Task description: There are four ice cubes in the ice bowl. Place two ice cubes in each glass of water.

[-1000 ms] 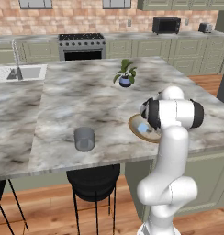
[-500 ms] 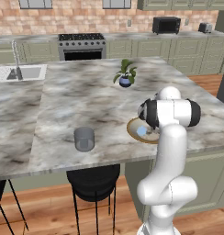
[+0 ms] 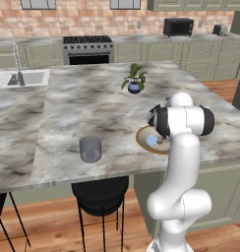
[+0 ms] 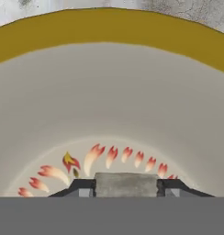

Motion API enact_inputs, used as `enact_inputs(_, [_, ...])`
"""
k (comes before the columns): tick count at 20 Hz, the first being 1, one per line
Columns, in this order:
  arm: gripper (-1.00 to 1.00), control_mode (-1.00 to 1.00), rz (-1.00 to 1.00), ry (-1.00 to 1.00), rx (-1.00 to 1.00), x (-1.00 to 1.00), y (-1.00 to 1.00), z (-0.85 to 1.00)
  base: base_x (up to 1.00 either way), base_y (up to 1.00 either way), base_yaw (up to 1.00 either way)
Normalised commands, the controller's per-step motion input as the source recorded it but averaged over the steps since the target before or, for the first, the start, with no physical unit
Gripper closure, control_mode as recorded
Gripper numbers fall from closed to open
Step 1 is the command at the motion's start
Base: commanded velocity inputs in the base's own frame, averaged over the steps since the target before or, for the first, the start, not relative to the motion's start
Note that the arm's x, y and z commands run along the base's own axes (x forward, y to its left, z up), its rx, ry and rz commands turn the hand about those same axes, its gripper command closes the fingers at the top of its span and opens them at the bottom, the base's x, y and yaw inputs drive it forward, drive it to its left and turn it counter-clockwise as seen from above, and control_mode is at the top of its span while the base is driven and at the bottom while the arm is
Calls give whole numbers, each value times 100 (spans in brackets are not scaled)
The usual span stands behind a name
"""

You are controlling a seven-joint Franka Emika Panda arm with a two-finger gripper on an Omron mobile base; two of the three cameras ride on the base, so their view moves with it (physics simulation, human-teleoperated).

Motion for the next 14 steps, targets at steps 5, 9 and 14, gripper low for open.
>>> enact_inputs(5, [100,-100,0,-8,-2,-20,0,55,0,0,0])
enact_inputs(9, [100,-100,0,-9,-3,-29,4,80,0,0,0])
enact_inputs(14, [100,-100,0,-7,-1,-35,33,83,0,0,0])
